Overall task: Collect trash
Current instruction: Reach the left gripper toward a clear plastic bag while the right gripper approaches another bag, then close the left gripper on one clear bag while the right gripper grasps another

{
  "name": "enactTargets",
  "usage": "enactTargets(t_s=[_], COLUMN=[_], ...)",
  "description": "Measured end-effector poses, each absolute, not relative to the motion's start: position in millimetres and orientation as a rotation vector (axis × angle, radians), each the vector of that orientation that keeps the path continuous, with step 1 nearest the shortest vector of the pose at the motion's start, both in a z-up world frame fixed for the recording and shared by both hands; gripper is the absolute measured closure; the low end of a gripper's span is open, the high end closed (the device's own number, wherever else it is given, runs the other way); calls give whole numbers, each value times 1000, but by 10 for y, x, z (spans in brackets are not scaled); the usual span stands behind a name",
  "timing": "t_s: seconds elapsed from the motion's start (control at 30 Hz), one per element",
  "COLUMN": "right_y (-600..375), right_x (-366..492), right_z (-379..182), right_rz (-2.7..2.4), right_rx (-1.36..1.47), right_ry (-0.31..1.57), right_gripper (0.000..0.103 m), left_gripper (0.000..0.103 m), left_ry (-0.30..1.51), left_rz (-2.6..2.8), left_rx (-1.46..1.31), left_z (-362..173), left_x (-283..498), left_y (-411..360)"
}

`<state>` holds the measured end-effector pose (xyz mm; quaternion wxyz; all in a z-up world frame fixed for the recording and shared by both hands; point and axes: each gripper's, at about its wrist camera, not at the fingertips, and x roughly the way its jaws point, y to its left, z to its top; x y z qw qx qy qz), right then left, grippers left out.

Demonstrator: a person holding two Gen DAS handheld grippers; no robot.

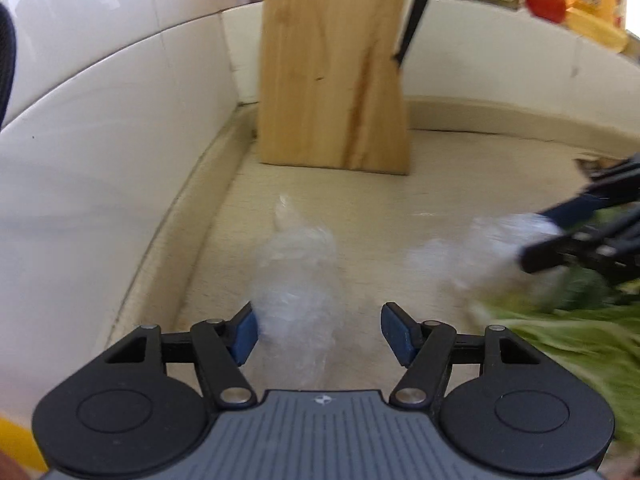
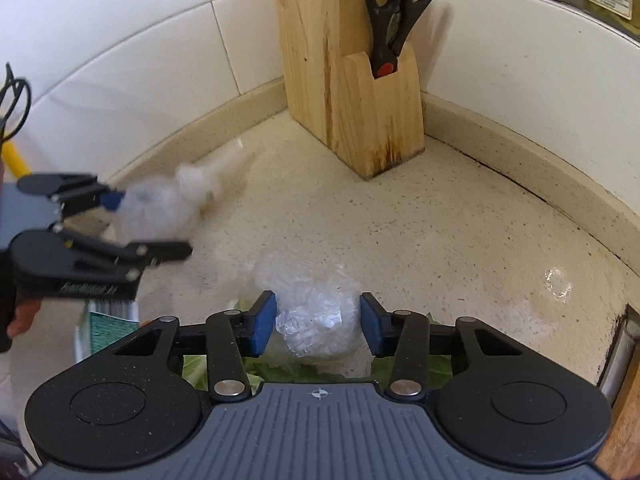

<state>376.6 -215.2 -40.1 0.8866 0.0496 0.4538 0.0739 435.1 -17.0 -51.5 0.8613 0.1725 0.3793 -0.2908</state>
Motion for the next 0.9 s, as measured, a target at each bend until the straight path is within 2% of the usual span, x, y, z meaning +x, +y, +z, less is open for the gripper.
enactTargets(t_s=[0.07, 0.1, 0.13, 0.17, 0.2, 0.27, 0.53, 0.6, 0.67, 0.77, 0.9], right_y=[-2166, -2167, -2163, -2159, -2154, -2143, -2149, -2148, -2149, -2159, -2127], right_x=[3768, 3783, 3802, 3818, 3834, 3844, 3838, 3850, 3882, 3877, 3844], right_z=[-382, -383, -393, -404, -417, -440, -507, -523, -573, -612, -566], right_rz=[150, 146, 143, 140, 138, 147, 136, 132, 139, 134, 134], right_rx=[99, 92, 85, 78, 75, 75, 66, 50, 42, 62, 50], right_ry=[934, 932, 933, 934, 935, 941, 935, 922, 937, 955, 951], right_gripper=[49, 45, 43, 39, 32, 25, 25, 34, 45, 47, 59], left_gripper=[40, 38, 30, 22, 20, 19, 19, 20, 35, 51, 62], left_ry=[780, 773, 760, 747, 736, 743, 790, 792, 781, 818, 830], left_rz=[-607, -602, -591, -572, -547, -528, -543, -532, -540, -554, -548], left_rx=[361, 362, 363, 366, 370, 380, 429, 440, 426, 371, 348], left_z=[-453, -435, -424, -419, -427, -453, -677, -720, -705, -672, -655], left_x=[4315, 4322, 4345, 4369, 4408, 4460, 4560, 4564, 4550, 4573, 4571], left_y=[-154, -149, -159, -160, -172, -193, -413, -424, -404, -357, -367])
